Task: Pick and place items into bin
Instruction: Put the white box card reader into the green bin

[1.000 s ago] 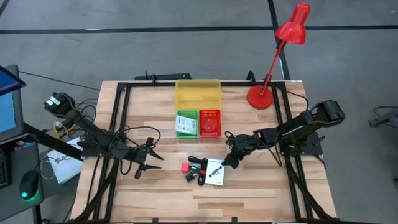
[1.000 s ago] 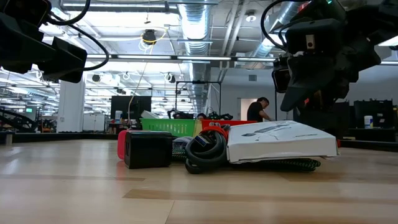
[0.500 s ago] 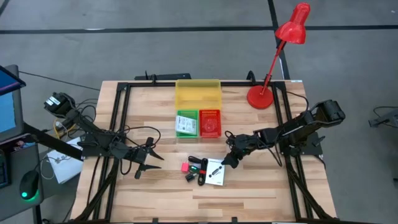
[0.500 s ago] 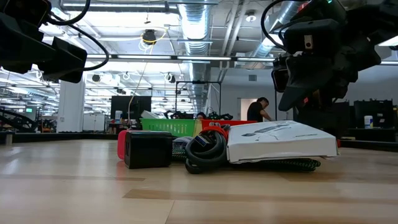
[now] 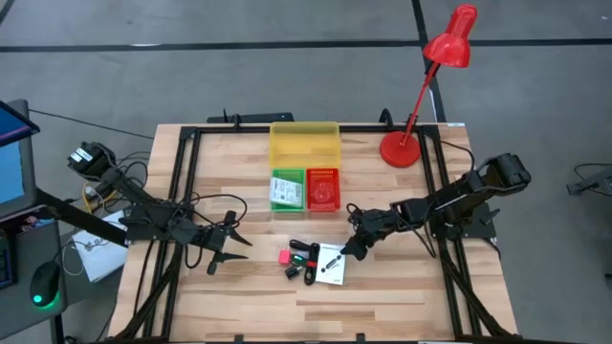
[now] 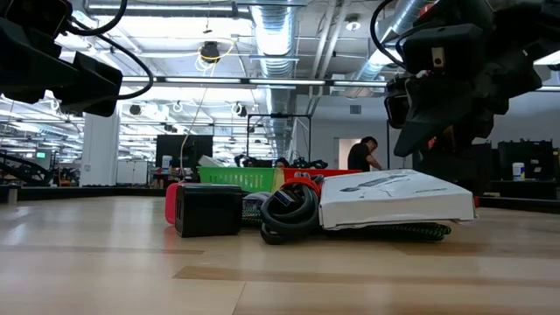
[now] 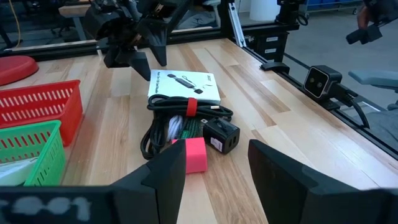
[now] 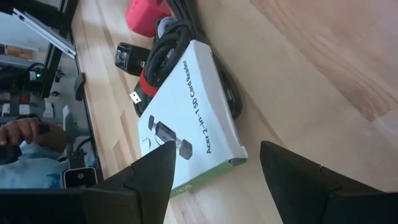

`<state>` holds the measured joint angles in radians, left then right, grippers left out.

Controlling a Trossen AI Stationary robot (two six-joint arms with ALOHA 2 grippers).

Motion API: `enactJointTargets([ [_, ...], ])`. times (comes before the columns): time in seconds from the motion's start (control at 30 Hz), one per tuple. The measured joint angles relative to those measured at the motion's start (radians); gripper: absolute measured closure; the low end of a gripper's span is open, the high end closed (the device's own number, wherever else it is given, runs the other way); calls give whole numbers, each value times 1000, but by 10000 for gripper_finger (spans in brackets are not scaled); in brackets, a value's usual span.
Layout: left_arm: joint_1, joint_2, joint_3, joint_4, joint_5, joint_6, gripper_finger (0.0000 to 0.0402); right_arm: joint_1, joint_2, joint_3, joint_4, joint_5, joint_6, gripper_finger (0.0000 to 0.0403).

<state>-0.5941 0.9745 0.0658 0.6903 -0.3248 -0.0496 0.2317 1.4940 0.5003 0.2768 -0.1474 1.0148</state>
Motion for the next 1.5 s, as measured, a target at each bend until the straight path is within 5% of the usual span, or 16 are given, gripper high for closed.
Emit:
enactJointTargets([
  [1.5, 0, 0, 0, -3, 0, 0, 235, 15, 0, 0, 4, 55, 6, 173],
])
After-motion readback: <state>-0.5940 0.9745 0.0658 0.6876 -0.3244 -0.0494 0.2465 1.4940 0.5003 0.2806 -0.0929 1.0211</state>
